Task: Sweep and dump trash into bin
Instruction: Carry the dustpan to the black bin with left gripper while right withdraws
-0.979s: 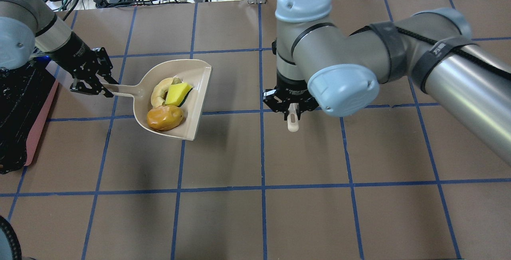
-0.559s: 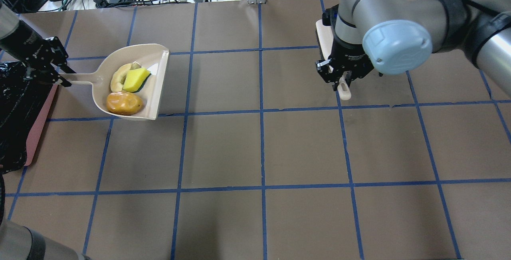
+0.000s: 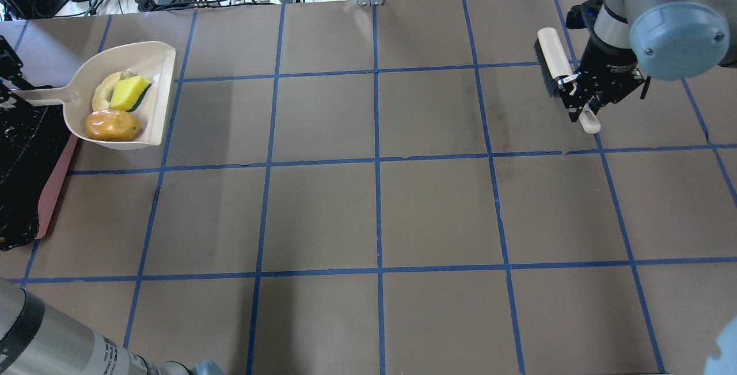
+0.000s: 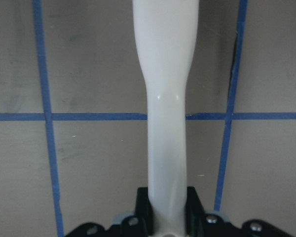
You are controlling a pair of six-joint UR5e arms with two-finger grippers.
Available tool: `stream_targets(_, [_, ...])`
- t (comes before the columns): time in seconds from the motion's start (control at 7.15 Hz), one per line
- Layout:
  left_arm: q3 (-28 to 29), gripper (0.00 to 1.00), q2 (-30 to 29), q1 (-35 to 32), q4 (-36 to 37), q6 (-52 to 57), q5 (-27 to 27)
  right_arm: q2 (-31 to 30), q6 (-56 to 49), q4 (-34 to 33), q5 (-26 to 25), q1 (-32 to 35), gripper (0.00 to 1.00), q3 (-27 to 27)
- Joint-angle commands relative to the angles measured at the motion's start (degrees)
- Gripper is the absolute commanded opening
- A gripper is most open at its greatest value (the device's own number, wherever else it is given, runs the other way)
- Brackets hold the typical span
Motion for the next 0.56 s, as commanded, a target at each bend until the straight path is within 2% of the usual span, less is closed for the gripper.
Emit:
stream_targets(0.0, [8.7,0.0,-4.4,2.81,-2.36,2.78,1.08,5.18,-6.43,-4.11,0.34,-6.54,0.0,0.05])
stream_targets(0.28, [12.06,0.0,-6.44,8.68,-3.41,8.29,0.82,5.56,-7.36,-5.11,0.6,-7.53,0.0,2.58])
stream_targets(0.42, [14.16,0.0,-7.75,10.97,-4.2,10.85,0.82,5.47,-7.27,-7.98,0.61,-7.53,0.0,4.43])
